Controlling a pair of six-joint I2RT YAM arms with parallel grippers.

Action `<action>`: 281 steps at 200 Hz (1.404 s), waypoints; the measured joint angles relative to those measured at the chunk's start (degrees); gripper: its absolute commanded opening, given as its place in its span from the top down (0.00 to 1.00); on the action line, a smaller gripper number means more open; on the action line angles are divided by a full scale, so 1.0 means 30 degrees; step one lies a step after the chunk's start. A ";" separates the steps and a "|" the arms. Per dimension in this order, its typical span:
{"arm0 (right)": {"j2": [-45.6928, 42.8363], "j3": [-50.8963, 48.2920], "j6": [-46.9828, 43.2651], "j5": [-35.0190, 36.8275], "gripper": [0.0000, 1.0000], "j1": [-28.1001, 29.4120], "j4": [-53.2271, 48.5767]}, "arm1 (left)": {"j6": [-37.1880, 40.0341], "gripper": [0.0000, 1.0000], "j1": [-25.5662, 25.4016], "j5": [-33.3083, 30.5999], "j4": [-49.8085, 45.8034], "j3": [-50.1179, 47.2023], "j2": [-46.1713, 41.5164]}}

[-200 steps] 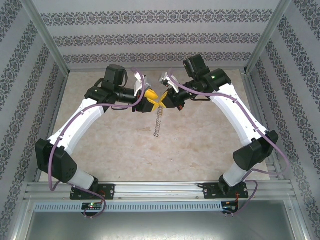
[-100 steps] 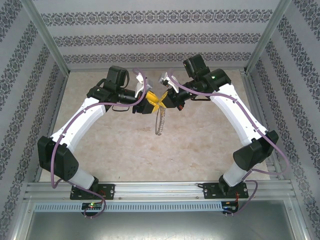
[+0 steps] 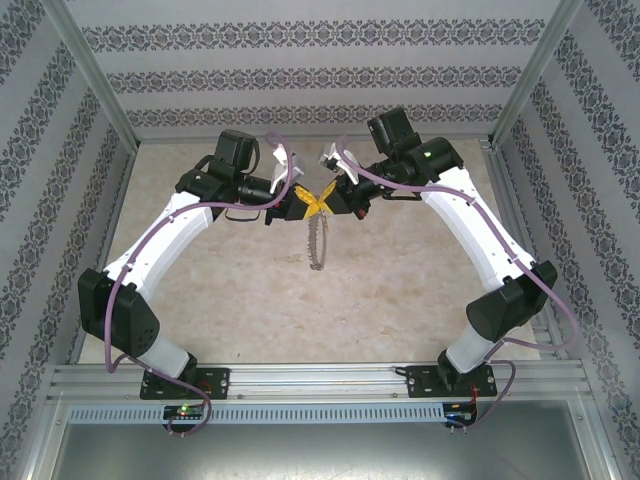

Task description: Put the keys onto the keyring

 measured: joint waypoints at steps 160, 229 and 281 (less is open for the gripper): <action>-0.7475 -0.9369 0.6564 -0.0284 0.59 -0.2208 0.9777 | -0.1770 1.00 0.0102 -0.0423 0.3191 -0.1588 -0.0641; -0.8313 -1.5293 1.2677 -0.2841 0.59 -0.2674 1.8768 | -0.3111 1.00 0.0102 -0.0401 0.5231 -0.2361 -0.1064; -0.7329 -1.6021 1.5147 -0.4116 0.62 -0.2674 2.3008 | -0.3614 1.00 0.0102 -0.0386 0.5858 -0.2441 -0.1071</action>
